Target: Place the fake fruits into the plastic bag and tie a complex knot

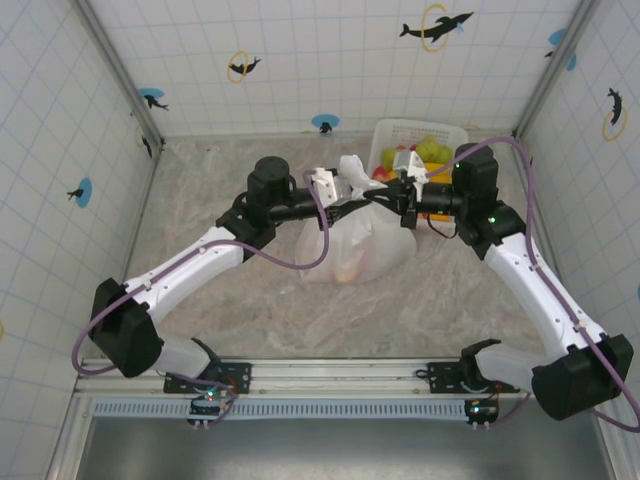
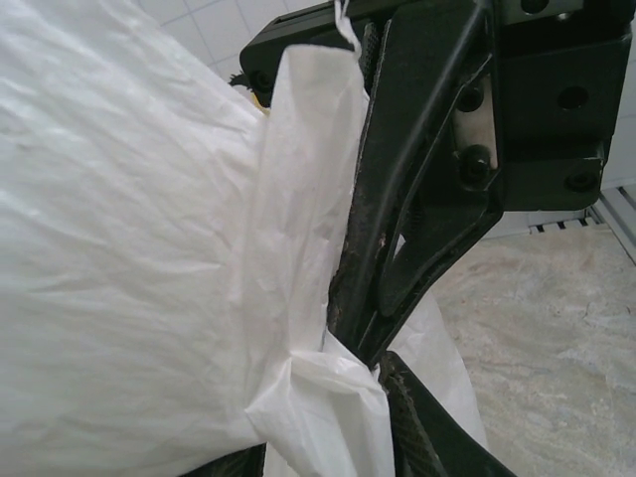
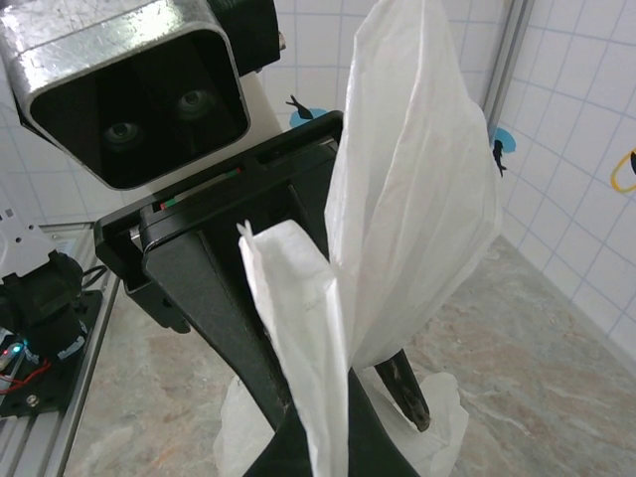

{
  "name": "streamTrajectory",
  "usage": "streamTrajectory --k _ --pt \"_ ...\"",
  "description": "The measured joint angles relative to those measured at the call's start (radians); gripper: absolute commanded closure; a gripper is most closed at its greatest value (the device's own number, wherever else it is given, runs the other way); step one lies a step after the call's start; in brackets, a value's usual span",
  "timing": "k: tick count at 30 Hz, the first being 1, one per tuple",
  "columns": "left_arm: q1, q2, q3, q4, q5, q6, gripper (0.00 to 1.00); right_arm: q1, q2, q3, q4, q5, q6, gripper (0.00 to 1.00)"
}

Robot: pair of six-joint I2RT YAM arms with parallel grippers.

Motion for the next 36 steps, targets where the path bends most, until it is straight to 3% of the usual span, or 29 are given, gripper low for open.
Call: streamTrajectory --k 3,11,14,18,21,22,25,29,36 --pt "0.0 0.001 0.001 0.0 0.019 -0.003 0.71 0.0 0.0 -0.002 0.0 -0.006 0.0 1.0" --pt "0.0 0.007 0.005 -0.017 0.04 -0.019 0.98 0.0 0.0 -0.002 0.004 -0.007 0.0 0.98" --pt "0.0 0.007 0.005 -0.019 0.04 -0.02 1.0 0.0 0.0 -0.002 0.004 -0.006 0.0 0.93" --pt "0.0 0.007 0.005 -0.023 0.036 -0.02 1.0 -0.002 0.0 -0.002 0.008 -0.003 0.008 0.73" --pt "0.0 0.006 0.005 -0.021 0.018 -0.018 1.0 -0.003 -0.002 -0.002 0.011 -0.013 0.023 0.55" --pt "0.0 0.006 0.005 -0.021 0.012 -0.016 1.0 -0.003 -0.003 -0.001 0.011 -0.015 0.032 0.45" --pt "0.0 0.006 0.005 -0.021 -0.007 -0.005 1.0 -0.013 -0.019 0.008 0.006 -0.009 0.08 0.29" --pt "0.0 0.005 0.005 -0.022 -0.021 0.015 1.0 -0.025 -0.035 0.085 -0.024 0.022 0.163 0.19" --pt "0.0 0.004 0.005 -0.022 -0.027 0.042 1.0 -0.016 0.027 0.255 -0.168 0.065 0.196 0.16"
